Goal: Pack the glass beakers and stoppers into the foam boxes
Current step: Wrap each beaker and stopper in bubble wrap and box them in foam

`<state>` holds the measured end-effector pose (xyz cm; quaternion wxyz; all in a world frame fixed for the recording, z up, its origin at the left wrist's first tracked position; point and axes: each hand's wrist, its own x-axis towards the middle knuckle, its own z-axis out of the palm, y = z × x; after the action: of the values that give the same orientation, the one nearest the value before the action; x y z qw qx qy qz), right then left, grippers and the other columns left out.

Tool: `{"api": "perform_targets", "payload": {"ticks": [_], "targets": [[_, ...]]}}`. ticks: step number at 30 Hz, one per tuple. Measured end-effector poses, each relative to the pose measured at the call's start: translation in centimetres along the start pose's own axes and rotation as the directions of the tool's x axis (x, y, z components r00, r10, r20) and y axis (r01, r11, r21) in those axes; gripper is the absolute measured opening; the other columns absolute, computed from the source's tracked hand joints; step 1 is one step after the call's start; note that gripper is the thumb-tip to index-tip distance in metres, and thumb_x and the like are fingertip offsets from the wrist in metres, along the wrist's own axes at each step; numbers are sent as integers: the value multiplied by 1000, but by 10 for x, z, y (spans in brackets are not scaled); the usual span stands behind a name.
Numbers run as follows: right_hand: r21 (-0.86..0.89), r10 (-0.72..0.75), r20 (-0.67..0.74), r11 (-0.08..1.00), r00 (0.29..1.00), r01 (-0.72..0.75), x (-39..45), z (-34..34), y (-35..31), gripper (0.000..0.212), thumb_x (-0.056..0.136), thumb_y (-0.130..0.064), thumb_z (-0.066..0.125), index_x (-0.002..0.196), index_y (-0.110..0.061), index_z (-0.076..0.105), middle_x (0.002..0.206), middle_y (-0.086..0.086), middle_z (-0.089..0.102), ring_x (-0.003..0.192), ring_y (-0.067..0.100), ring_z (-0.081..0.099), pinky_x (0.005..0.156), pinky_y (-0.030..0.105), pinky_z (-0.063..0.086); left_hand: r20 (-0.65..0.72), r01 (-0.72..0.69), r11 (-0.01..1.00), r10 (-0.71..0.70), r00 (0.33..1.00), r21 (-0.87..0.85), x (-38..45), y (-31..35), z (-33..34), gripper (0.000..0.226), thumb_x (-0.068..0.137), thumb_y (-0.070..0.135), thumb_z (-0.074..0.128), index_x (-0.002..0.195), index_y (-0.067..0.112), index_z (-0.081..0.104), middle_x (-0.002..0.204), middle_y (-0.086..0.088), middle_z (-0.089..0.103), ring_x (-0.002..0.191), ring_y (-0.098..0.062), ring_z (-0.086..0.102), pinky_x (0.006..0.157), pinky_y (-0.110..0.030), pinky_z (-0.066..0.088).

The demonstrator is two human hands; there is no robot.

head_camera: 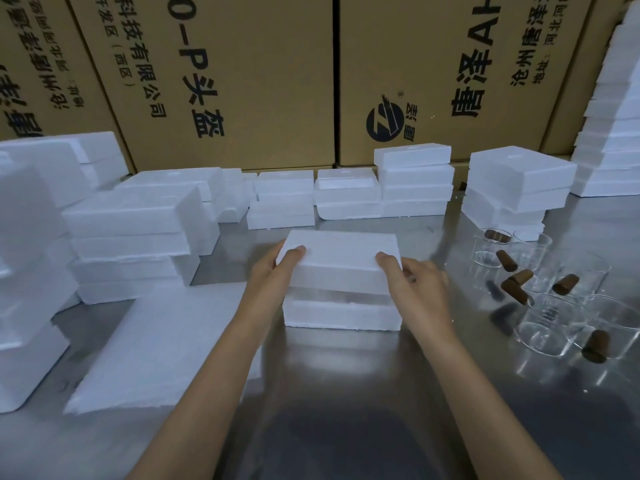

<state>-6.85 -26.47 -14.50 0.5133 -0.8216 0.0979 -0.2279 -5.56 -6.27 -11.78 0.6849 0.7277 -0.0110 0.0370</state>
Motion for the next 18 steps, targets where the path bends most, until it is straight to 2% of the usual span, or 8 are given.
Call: {"api": "perform_targets", "payload": {"ticks": [2,7,11,13,15,18], "targets": [[-12,27,5,1000,1000,-27,2,0,2,44,74,-71,46,61,-29,49,89,-5,53,109,22,44,96,37,40,28,-10,1000,9,1000,5,-1,-2,-1,23,94,42,59,114,36,70,110,19,72,102,0,67,101,-32,48],[-26,30,5,999,1000,-30,3,-2,2,39,76,-66,46,59,-31,39,84,0,48,103,26,51,92,41,42,57,-22,1000,21,998,19,-3,-5,-1,27,93,45,58,117,37,68,114,16,71,107,-6,67,104,-38,47],[30,109,25,994,994,-109,3,-2,3,49,73,-67,48,82,-20,60,99,-7,61,108,20,55,95,42,46,58,10,1000,-12,998,30,-7,-10,0,26,92,50,59,114,41,69,111,23,71,107,0,65,104,-33,46],[58,147,58,987,987,-151,2,-2,4,48,75,-66,50,91,-23,63,100,-8,63,102,15,58,84,36,46,50,11,999,-13,999,33,-8,-12,0,23,92,50,58,111,43,69,109,26,70,103,5,65,101,-29,45],[91,176,90,979,980,-184,-1,-2,5,41,79,-63,52,90,-25,62,96,-10,64,88,6,59,68,27,40,37,9,999,-10,999,30,-9,-13,0,21,93,48,58,110,44,68,108,28,70,102,8,64,98,-27,45],[125,207,120,967,971,-222,-2,-3,4,34,85,-58,53,90,-25,60,89,-11,63,79,0,57,61,25,35,21,14,999,-15,1000,40,-7,-15,2,22,94,46,57,113,43,67,111,25,69,108,2,63,98,-28,45]]}}
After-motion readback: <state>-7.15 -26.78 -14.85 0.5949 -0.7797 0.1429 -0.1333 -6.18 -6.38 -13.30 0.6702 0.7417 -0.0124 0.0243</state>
